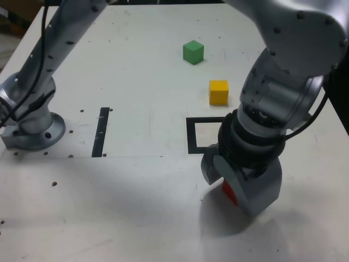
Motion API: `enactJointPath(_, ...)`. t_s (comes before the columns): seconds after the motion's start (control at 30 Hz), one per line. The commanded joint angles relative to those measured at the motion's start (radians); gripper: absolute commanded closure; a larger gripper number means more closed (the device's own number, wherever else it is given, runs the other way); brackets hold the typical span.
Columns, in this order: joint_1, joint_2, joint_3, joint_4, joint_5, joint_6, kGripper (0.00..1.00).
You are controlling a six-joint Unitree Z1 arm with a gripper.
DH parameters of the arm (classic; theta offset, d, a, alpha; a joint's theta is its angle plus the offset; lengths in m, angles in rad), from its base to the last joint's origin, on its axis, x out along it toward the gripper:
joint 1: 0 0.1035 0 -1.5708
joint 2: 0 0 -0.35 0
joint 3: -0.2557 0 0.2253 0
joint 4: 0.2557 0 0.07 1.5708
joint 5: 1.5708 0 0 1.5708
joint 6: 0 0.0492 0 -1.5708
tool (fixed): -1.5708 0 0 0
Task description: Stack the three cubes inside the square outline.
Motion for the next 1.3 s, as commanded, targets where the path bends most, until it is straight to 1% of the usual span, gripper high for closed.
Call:
enactJointPath(0.0,0.004,0.006,0.000,-0.005,0.002,-0.003,0.40)
enactJointPath(0.07,0.005,0.007,0.001,-0.010,0.002,-0.004,0.46)
enactJointPath(0.23,0.006,0.009,0.003,-0.019,0.000,-0.006,0.56)
enactJointPath(0.33,0.010,0.012,0.004,-0.025,-0.006,-0.010,0.64)
enactJointPath(0.53,0.013,0.012,0.008,-0.036,-0.010,-0.022,0.71)
enactJointPath(0.7,0.020,0.002,0.014,-0.039,-0.013,-0.030,0.81)
enactJointPath(0.8,0.028,-0.017,0.014,-0.024,-0.015,-0.039,0.85)
enactJointPath(0.87,0.034,-0.039,0.014,-0.004,-0.007,-0.053,0.86)
enactJointPath(1.0,0.055,-0.100,0.016,0.044,0.013,-0.123,0.86)
enactJointPath(1.03,0.060,-0.110,0.017,0.051,0.014,-0.140,0.86)
enactJointPath(1.17,0.106,-0.165,0.036,0.085,0.009,-0.275,0.86)
enactJointPath(1.27,0.149,-0.195,0.083,0.087,0.003,-0.378,0.86)
